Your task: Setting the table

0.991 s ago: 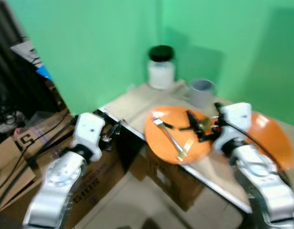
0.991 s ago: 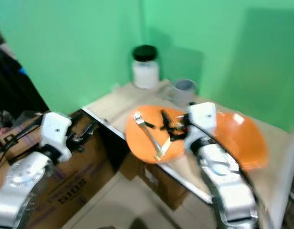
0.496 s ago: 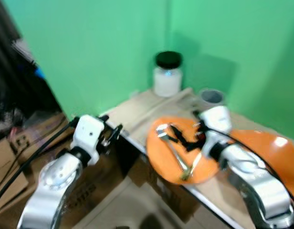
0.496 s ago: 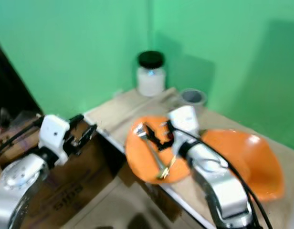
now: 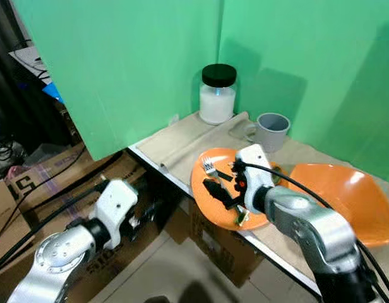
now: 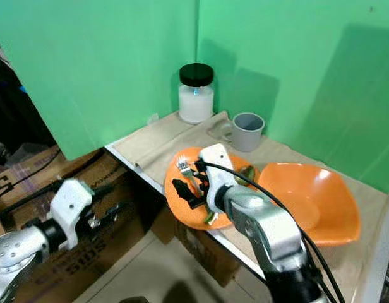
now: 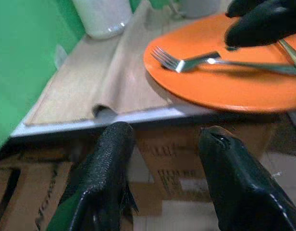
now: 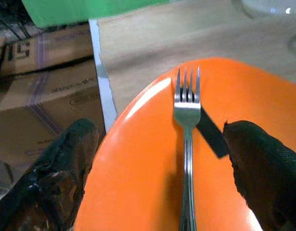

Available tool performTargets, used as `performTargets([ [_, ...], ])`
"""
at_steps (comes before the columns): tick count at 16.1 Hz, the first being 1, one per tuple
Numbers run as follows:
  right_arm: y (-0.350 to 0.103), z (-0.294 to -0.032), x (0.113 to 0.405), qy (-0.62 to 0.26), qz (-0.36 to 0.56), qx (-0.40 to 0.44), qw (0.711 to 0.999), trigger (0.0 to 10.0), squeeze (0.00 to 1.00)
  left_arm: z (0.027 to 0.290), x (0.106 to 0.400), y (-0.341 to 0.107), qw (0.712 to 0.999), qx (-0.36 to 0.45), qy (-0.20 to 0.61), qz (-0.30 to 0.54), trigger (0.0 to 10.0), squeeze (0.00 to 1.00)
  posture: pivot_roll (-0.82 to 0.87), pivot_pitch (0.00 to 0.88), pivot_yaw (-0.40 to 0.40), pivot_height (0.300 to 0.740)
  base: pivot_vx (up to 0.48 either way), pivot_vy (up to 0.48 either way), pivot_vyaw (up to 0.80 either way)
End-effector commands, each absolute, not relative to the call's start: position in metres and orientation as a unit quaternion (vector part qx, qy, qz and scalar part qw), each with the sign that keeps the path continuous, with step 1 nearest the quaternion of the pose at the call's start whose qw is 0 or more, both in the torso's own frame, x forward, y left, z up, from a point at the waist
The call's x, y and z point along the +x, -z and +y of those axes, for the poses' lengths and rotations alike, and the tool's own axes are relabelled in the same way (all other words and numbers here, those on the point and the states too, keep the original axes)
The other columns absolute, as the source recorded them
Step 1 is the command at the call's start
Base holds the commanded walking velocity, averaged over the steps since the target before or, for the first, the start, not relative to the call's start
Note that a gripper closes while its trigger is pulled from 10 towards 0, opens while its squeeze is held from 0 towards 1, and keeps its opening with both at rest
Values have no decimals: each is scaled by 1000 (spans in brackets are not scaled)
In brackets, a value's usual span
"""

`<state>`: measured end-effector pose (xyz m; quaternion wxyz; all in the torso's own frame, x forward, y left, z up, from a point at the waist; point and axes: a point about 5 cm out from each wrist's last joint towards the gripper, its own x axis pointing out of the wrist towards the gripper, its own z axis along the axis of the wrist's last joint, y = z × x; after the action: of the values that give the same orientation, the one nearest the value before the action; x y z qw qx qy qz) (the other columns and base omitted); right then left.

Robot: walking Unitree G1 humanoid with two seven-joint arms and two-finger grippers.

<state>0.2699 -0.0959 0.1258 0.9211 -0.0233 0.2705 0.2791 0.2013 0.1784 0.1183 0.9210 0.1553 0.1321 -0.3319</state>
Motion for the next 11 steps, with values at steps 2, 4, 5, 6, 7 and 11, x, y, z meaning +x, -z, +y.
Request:
performTargets([
  [2,-119,-90,274,-277,321,-34,905,10000,0,184,189,-118,901,156,370,161,10000,0,106,0,38,740,0,0,0],
  [4,-115,-86,279,-276,335,-40,900,10000,0,185,180,-114,887,153,394,184,10000,0,106,0,38,740,0,0,0],
  [5,-115,-83,280,-278,336,-39,899,10000,0,184,178,-114,887,151,396,184,10000,0,104,0,37,740,0,0,0],
  [6,-114,-79,282,-282,339,-42,896,9020,0,183,177,-113,885,148,400,185,10000,0,101,0,38,740,0,0,0],
  [7,-111,-76,282,-287,346,-51,892,6275,0,181,177,-113,883,146,405,186,10000,0,106,0,36,740,0,0,0],
  [11,-104,-73,283,-288,375,-67,878,0,0,182,176,-114,882,144,408,187,10000,0,114,0,28,740,0,0,0],
])
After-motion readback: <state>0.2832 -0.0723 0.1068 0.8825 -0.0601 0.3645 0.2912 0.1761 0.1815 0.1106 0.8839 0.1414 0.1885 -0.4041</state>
